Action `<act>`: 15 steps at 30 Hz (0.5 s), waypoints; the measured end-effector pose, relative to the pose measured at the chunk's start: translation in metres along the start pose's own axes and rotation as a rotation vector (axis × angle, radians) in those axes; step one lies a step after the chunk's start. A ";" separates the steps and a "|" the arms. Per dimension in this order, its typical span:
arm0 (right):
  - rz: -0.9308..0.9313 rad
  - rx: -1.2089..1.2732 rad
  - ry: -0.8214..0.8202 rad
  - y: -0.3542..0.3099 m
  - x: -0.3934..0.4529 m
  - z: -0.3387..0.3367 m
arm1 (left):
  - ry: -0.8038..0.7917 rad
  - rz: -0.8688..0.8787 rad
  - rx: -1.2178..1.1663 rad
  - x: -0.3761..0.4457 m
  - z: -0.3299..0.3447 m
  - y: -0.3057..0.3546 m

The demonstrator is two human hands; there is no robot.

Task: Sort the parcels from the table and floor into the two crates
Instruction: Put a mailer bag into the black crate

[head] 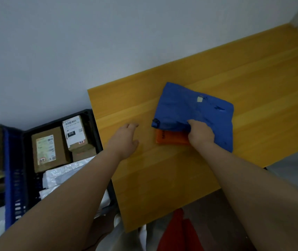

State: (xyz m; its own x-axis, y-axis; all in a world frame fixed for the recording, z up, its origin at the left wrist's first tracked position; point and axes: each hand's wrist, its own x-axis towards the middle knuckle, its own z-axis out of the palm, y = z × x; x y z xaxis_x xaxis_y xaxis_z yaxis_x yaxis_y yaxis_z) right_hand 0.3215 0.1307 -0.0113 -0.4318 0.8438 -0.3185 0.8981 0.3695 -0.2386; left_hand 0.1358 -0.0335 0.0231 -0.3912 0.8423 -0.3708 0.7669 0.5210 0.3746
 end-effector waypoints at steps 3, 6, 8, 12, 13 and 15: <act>-0.048 0.028 0.144 -0.022 -0.002 -0.038 | 0.077 0.030 -0.009 -0.005 -0.030 0.002; -0.111 -0.012 0.326 -0.048 -0.006 -0.083 | 0.177 0.065 -0.023 -0.011 -0.064 0.000; -0.183 -0.039 0.429 -0.064 -0.013 -0.108 | 0.244 0.087 -0.037 -0.017 -0.086 -0.004; -0.313 0.047 0.507 -0.099 -0.032 -0.141 | 0.386 0.111 -0.099 -0.033 -0.123 -0.019; -0.340 0.069 0.501 -0.107 -0.037 -0.145 | 0.416 0.114 -0.123 -0.038 -0.130 -0.023; -0.395 0.131 0.468 -0.123 -0.046 -0.149 | 0.473 0.112 -0.173 -0.048 -0.142 -0.031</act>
State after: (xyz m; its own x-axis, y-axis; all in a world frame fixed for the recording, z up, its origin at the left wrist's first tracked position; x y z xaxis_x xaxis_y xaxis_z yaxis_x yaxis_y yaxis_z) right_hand 0.2433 0.1048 0.1691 -0.6199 0.7453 0.2453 0.6475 0.6625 -0.3765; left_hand 0.0581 -0.0706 0.1496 -0.5292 0.8437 0.0897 0.7376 0.4052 0.5402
